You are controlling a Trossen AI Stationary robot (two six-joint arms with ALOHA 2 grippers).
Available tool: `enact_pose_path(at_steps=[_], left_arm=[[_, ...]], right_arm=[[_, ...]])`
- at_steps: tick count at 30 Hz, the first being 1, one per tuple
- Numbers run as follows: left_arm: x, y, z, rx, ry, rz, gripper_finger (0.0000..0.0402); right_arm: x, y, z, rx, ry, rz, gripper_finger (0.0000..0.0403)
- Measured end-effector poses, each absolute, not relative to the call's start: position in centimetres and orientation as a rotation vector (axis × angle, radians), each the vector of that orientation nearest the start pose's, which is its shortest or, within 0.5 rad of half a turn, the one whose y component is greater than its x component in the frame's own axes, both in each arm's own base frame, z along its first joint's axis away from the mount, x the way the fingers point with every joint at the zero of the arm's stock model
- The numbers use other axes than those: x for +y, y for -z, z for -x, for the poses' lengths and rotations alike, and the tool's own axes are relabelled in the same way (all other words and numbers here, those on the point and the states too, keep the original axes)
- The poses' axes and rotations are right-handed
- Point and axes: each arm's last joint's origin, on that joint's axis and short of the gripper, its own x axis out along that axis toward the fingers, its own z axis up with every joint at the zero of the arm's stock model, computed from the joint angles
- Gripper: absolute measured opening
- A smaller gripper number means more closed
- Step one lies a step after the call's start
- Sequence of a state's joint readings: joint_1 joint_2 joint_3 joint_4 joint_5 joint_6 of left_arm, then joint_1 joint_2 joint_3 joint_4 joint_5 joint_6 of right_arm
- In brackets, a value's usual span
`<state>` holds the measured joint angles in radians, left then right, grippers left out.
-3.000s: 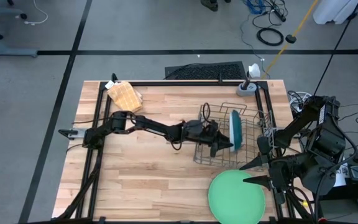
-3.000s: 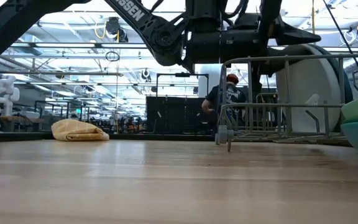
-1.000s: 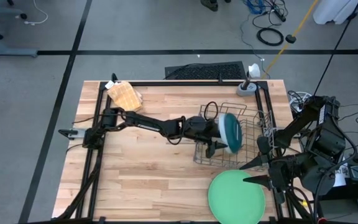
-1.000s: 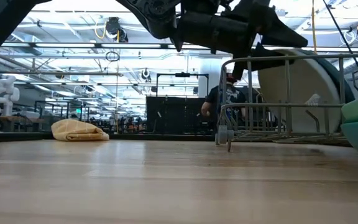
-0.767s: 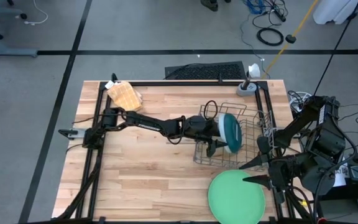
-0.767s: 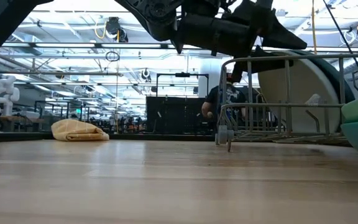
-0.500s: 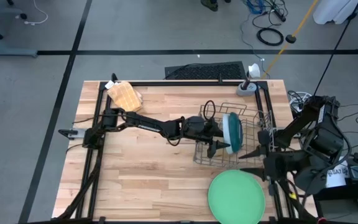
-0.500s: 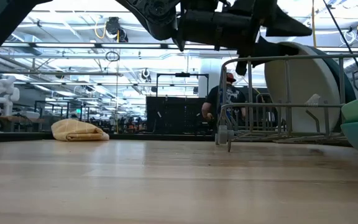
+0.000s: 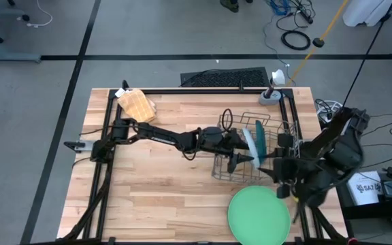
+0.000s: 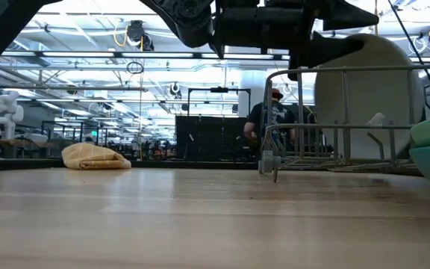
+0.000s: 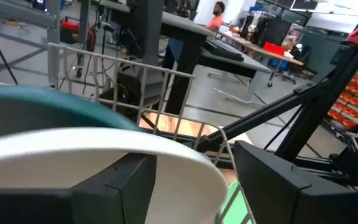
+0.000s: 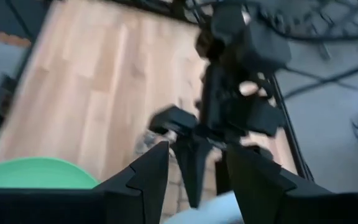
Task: Sort dishes
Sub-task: Put the white plate in the dish rack
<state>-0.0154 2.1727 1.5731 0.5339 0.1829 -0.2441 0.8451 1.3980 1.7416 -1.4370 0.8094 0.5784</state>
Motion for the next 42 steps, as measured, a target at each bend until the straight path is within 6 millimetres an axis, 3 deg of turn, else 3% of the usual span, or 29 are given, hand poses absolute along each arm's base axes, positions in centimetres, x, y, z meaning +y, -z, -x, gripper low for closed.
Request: enact_pose_path(at_steps=[5,16,28,35,42], left_arm=[[-1.4,-22.6,-50.1,0.086,0.192,0.232,0.0222],[-1.4,-22.6,-50.2,0.077,0.181,0.126,0.0222],[-0.8,-22.6,-50.2,0.062,0.18,0.032,0.0211],[0.7,-22.7,-50.2,0.071,0.134,0.19,0.0173],[0.9,-22.6,-50.2,0.078,0.117,0.305,0.0167]], right_arm=[[15.0,-40.9,-18.5,0.808,0.269,0.298,0.0155],[13.5,-37.8,-23.1,1.107,0.273,0.332,0.0155],[12.8,-38.1,-23.5,1.081,0.281,0.291,0.0155],[12.8,-38.2,-23.6,1.069,0.28,0.28,0.0155],[12.9,-38.2,-23.6,1.065,0.28,0.277,0.0155]])
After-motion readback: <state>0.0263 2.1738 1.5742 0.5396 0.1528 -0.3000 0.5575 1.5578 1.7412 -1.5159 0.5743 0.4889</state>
